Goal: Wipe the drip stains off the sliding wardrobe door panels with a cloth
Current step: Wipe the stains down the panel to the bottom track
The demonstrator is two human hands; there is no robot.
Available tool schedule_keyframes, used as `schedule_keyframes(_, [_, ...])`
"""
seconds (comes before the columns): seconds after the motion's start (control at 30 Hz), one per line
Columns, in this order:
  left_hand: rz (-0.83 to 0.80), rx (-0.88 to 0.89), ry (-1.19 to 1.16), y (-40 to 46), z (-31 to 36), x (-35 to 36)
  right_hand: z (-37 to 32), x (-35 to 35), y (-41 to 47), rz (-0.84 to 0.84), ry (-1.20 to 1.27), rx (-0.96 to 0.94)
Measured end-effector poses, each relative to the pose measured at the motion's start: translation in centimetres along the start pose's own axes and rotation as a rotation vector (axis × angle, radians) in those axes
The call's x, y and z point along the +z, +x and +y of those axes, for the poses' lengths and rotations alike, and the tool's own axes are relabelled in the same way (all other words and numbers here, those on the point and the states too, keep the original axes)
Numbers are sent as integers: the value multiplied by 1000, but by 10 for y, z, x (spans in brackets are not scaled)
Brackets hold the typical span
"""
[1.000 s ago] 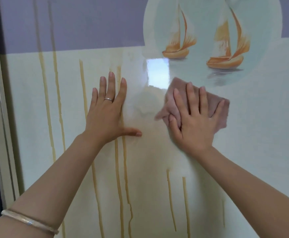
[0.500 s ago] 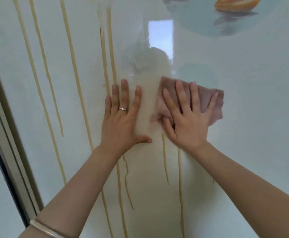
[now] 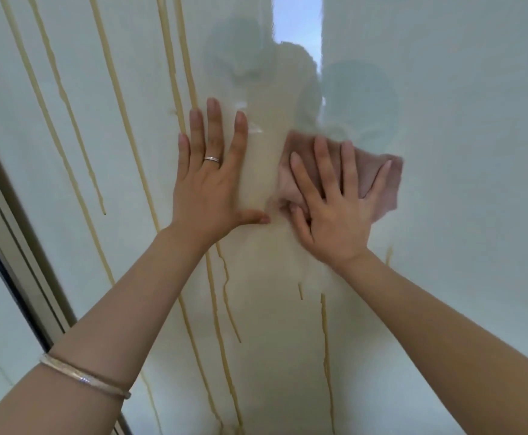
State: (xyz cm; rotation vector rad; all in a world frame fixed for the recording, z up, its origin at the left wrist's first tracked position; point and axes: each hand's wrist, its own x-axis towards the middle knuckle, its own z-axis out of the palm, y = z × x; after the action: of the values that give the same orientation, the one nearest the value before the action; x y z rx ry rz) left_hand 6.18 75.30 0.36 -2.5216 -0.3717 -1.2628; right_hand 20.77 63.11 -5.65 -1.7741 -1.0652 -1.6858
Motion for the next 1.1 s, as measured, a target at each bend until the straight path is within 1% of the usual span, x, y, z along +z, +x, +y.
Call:
schedule_keyframes(0.13, [-14, -9, -12, 0, 1, -3, -5, -1, -93, -163, -29, -251])
schedule_keyframes(0.2, [-19, -6, -1, 1, 1, -4, 4, -5, -103, -199, -38, -317])
schedule_keyframes(0.27, [-31, -5, -5, 1, 2, -6, 14, -8, -76, -165, -24, -288])
schedule_keyframes(0.37, [-31, -18, -4, 2, 2, -5, 20, -8, -6, -10, -11, -19])
schedule_keyframes(0.4, [-27, -14, -2, 1, 2, -6, 18, -8, 8, 21, -7, 49])
schedule_keyframes(0.43, [-30, -12, -3, 0, 1, -5, 14, -5, 10, 31, 0, 66])
schedule_keyframes(0.5, [-29, -9, -3, 1, 0, -3, 7, 2, -19, 0, -17, -33])
schedule_keyframes(0.6, [-36, -10, -1, 1, 1, -3, 2, -1, -100, -150, -46, -269])
schedule_keyframes(0.67, [-52, -16, 8, 2, 2, -4, 15, -7, -117, -184, -49, -355])
schedule_keyframes(0.7, [-60, -14, 8, 2, 3, -5, 24, -8, -109, -175, -48, -363])
schedule_keyframes(0.73, [-67, -14, 6, 2, 3, -6, 32, -9, -93, -142, -51, -326])
schedule_keyframes(0.83, [-69, -20, -9, 2, 2, -6, 53, -11, -25, 13, -88, -28])
schedule_keyframes(0.87, [-70, -22, -12, 2, 2, -6, 55, -9, -11, 42, -101, 42])
schedule_keyframes(0.9, [-73, -23, -13, 2, 2, -5, 54, -7, -9, 55, -98, 69])
schedule_keyframes(0.97, [-71, -19, -8, 2, 2, -4, 45, -2, -41, 43, -87, 25])
schedule_keyframes(1.1, [-71, -22, 1, 1, 2, -7, 32, -12, -162, -218, -80, -165])
